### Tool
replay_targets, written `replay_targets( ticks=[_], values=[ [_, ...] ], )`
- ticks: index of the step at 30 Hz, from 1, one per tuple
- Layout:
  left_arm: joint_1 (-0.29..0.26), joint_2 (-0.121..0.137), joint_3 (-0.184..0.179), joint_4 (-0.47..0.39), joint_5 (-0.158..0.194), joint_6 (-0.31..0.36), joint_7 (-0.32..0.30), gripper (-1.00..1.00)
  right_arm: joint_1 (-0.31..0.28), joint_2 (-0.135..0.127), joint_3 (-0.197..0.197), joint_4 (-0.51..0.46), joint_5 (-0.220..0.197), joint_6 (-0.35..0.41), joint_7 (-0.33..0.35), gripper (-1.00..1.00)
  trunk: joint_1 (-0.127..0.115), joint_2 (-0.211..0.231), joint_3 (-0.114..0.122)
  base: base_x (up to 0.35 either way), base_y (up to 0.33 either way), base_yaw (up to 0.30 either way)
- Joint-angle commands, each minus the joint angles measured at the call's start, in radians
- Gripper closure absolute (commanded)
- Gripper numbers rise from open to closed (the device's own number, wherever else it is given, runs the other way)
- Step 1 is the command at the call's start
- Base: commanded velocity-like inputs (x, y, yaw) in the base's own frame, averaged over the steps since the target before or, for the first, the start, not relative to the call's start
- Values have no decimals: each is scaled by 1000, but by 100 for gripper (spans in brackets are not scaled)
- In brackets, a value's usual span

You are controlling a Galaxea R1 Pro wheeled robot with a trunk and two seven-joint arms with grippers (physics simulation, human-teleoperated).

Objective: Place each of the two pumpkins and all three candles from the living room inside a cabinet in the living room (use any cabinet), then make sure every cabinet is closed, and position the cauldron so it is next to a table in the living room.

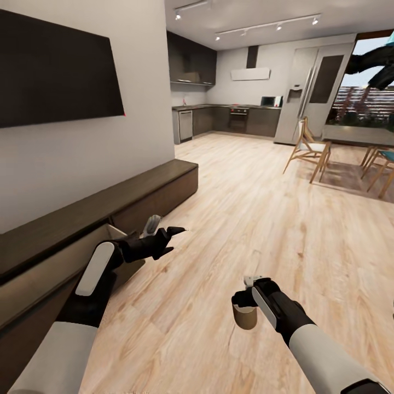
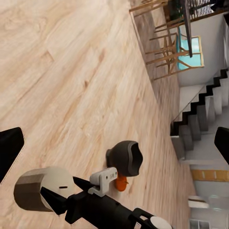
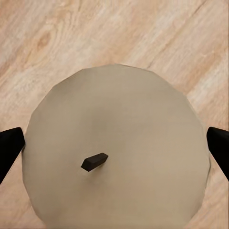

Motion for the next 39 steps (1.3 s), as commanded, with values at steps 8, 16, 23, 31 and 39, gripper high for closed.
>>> replay_targets(
  ticks=[8, 16, 23, 31, 39],
  values=[
    [0, 0, -1, 0, 0, 0, 0, -100, 0, 0, 0, 0, 0, -1, -1, 100, 0, 0, 0, 0, 0, 285],
    [0, -1, -1, 0, 0, 0, 0, -100, 0, 0, 0, 0, 0, -1, -1, 100, 0, 0, 0, 0, 0, 285],
    [0, -2, -1, 0, 0, 0, 0, -100, 0, 0, 0, 0, 0, -1, -1, 100, 0, 0, 0, 0, 0, 285],
    [0, -2, -1, 0, 0, 0, 0, -100, 0, 0, 0, 0, 0, -1, -1, 100, 0, 0, 0, 0, 0, 285],
    [0, -3, -1, 0, 0, 0, 0, -100, 0, 0, 1, 0, 0, -1, -1, 100, 0, 0, 0, 0, 0, 285]
  ],
)
